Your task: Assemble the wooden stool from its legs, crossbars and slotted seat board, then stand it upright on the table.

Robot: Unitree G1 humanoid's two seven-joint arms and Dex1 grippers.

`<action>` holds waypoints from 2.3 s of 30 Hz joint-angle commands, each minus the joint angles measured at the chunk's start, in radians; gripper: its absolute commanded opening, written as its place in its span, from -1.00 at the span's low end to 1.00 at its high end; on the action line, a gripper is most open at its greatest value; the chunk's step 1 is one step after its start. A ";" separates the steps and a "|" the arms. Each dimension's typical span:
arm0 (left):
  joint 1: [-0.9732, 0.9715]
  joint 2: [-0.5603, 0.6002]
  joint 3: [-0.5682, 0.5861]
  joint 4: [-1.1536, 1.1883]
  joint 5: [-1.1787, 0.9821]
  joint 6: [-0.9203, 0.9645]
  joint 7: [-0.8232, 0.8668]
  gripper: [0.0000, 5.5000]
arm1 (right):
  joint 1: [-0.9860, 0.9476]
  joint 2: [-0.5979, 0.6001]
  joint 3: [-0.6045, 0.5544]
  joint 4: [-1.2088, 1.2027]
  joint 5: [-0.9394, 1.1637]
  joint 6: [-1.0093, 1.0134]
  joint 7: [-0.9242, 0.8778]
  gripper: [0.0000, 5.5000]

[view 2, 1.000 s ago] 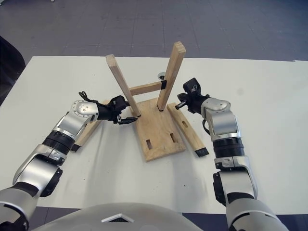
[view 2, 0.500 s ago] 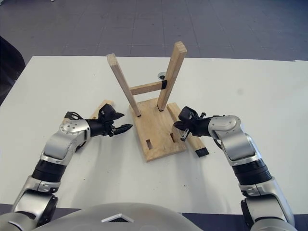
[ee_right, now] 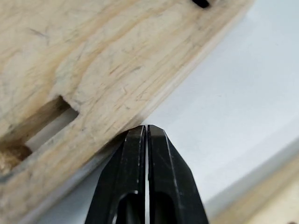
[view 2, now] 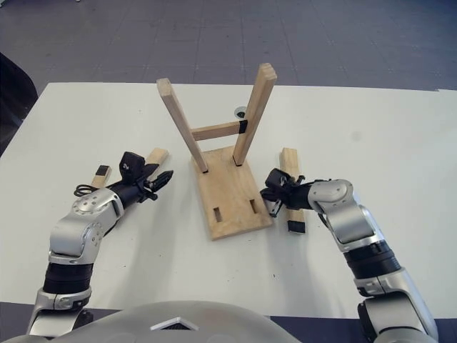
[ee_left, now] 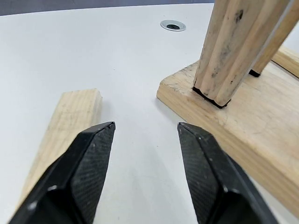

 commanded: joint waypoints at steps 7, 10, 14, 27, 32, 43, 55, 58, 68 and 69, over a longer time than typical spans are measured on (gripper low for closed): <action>-0.188 0.071 0.208 0.023 -0.052 0.012 0.049 -0.09 | -0.114 0.063 -0.136 -0.035 0.032 0.146 -0.150 -0.96; -0.357 0.062 0.280 0.027 -0.115 0.023 0.088 -0.23 | -0.297 0.142 -0.318 -0.057 0.118 0.250 -0.277 -0.96; -0.717 0.064 0.321 0.149 -0.153 0.009 0.159 -0.27 | -0.613 0.297 -0.485 -0.026 0.236 0.297 -0.464 -0.96; -0.868 -0.147 0.158 0.245 -0.167 0.203 0.308 -0.27 | -0.735 0.504 -0.436 0.065 0.283 0.355 -0.666 -0.96; -0.826 -0.225 0.099 0.057 -0.083 0.257 0.461 -0.27 | -0.626 0.618 -0.382 -0.166 0.219 0.383 -0.876 -0.96; -0.771 -0.311 0.115 0.077 0.008 0.135 0.561 -0.27 | -0.623 0.661 -0.342 -0.131 0.085 0.200 -1.004 -0.96; -1.193 -0.173 0.269 0.288 -0.033 -0.161 0.480 -0.27 | -0.976 0.556 -0.488 -0.035 0.203 0.037 -0.888 -0.96; -1.253 -0.162 0.270 0.322 -0.038 -0.224 0.469 -0.27 | -1.019 0.529 -0.482 -0.003 0.191 -0.018 -0.874 -0.96; -0.328 -0.454 0.133 0.358 -0.063 0.245 0.585 -0.27 | -0.206 0.662 -0.274 0.030 0.214 0.264 -0.863 -0.96; -0.297 -0.447 0.147 0.351 -0.061 0.264 0.590 -0.27 | -0.211 0.658 -0.298 0.018 0.223 0.270 -0.865 -0.96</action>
